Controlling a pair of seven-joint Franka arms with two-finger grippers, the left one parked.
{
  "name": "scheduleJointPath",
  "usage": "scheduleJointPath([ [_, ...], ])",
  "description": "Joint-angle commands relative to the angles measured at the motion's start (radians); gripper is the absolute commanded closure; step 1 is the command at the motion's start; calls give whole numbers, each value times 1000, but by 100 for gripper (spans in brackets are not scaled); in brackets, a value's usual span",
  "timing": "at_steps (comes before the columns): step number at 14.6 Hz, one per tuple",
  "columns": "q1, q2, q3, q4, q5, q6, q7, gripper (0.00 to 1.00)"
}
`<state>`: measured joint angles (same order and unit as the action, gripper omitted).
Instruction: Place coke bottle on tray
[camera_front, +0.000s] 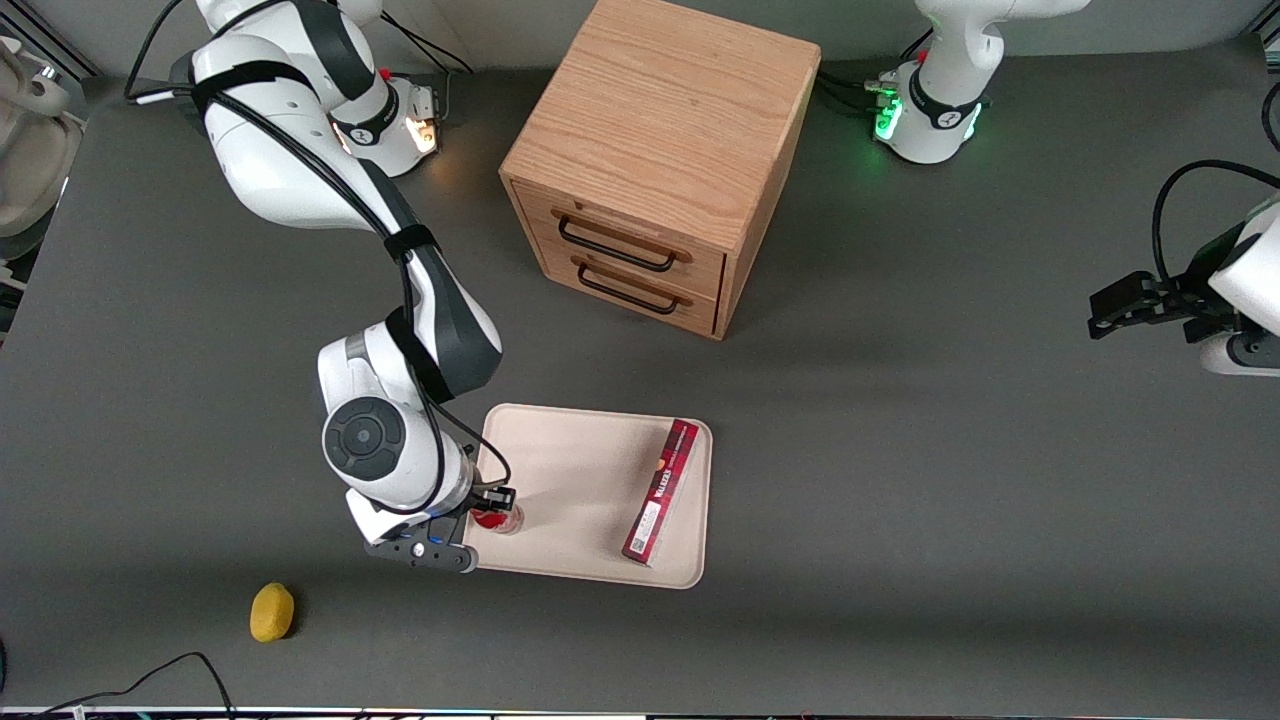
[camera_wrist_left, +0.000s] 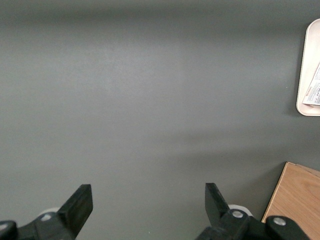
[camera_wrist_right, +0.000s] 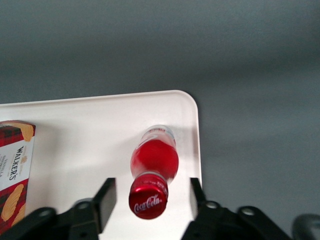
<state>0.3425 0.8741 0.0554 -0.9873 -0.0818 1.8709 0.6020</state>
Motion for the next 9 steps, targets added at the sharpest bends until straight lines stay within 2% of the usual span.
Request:
scheduleJointPath([
  [1,-14,-187,3,-170,-16,-79,-17,0],
  [5,-92,-600,6,-572,7,-90,-223,0],
  [7,-121,-734,0,-640,22,-177,-310,0],
  [9,-163,-815,-17,-640,98,-275,-414,0],
])
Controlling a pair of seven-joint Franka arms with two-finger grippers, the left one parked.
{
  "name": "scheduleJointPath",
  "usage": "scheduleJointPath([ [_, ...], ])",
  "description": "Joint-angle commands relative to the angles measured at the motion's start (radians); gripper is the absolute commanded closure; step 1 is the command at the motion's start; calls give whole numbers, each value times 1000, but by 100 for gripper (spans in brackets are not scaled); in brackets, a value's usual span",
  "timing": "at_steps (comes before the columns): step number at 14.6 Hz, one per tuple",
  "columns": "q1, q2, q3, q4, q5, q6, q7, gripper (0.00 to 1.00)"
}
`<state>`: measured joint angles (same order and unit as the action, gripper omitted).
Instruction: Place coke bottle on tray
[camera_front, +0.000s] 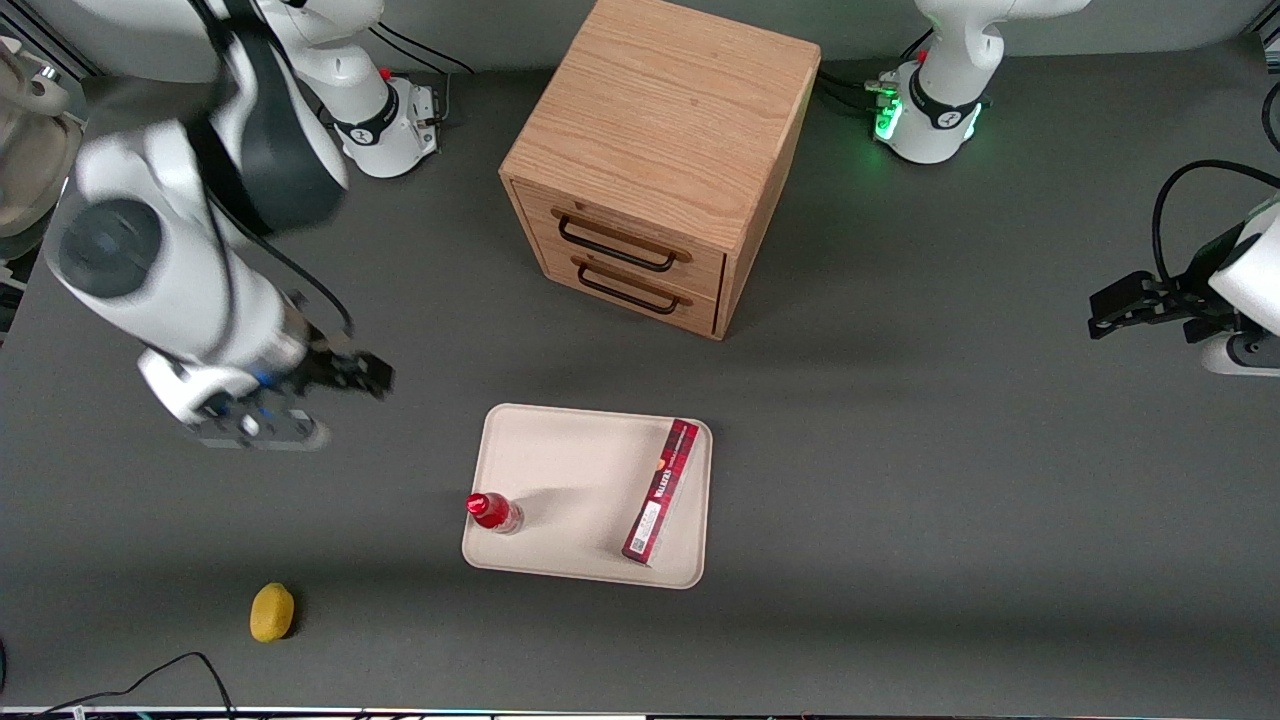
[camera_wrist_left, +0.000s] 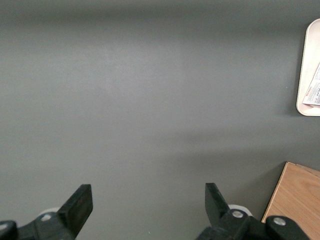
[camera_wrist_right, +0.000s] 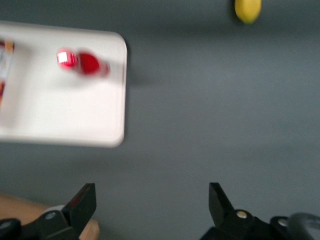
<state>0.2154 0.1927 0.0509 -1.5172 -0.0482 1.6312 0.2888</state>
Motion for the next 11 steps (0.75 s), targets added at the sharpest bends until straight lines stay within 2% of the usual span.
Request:
scheduleJointPath([
  [1,-39,-172,-34,-110,80,-72,-123,0],
  [5,-45,-243,-52,-106,85,-174,-152,0],
  [11,-39,-239,-63,-87,103,-186,-165,0],
])
